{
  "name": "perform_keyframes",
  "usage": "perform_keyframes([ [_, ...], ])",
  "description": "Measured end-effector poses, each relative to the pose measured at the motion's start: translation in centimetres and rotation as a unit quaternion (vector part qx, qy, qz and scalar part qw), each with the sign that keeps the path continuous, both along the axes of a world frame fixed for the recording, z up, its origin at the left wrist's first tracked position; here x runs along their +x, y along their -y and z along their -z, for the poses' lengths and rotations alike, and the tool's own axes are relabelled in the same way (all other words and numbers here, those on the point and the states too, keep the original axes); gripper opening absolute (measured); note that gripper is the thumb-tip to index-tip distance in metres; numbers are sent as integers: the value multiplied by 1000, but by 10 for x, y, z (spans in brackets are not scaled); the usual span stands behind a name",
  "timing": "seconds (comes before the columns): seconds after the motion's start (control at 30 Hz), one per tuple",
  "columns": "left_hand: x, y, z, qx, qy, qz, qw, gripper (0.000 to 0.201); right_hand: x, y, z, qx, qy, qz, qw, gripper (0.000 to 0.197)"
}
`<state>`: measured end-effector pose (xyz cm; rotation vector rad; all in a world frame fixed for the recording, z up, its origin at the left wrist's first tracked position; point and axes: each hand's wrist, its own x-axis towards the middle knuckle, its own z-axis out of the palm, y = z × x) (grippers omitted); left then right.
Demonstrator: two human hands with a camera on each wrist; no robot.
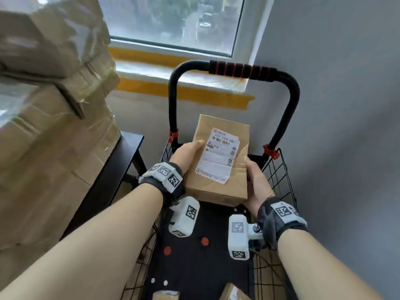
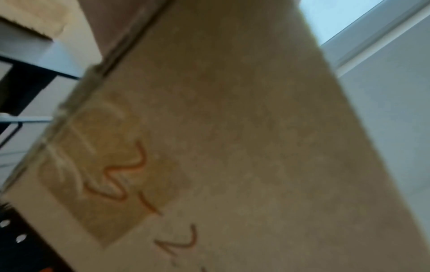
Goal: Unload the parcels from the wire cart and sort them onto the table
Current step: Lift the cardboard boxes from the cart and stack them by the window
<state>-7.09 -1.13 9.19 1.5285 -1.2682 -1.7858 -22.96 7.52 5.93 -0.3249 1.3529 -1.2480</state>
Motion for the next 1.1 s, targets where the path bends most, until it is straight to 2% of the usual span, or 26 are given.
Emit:
perform_keyframes([
  [0.13,37,-19,-53,-77,10,-6,997,35,36,-11,-49,-38,-4,-37,999,35],
  [0.23,74,-25,-77,-116,4,-12,993,56,72,-23,-86,-97,-7,-25,995,36],
  [0.3,104,-36,-97,-143,-1,-7,990,60,102,-31,-105,-123,-25,-12,992,44],
  [0.4,152,-55,-126,-179,-24,0,984,53,149,-40,-132,-121,-68,8,990,71],
  [0.5,201,-65,-145,-212,-51,4,976,67,188,-43,-153,-115,-115,23,987,85],
  [0.57,233,-83,-168,-219,-63,4,974,74,217,-46,-172,-118,-128,15,985,82],
  [0.67,279,-102,-197,-211,-88,-4,973,49,258,-51,-199,-134,-152,1,979,37],
  [0.7,293,-100,-200,-215,-86,-21,973,44,270,-49,-205,-129,-159,-3,979,37],
  [0.8,333,-88,-208,-223,-57,-74,970,55,308,-31,-218,-109,-172,-27,979,77],
  [0.83,346,-83,-211,-216,-62,-91,970,52,319,-24,-221,-105,-169,-30,980,84],
  [0.9,368,-69,-215,-200,-65,-117,971,41,346,-17,-232,-97,-179,-49,978,71],
  [0.97,392,-54,-217,-198,-29,-132,971,36,365,-4,-235,-92,-178,-73,977,54],
  [1.1,430,-28,-218,-195,12,-154,968,27,395,35,-235,-98,-175,-128,971,63],
])
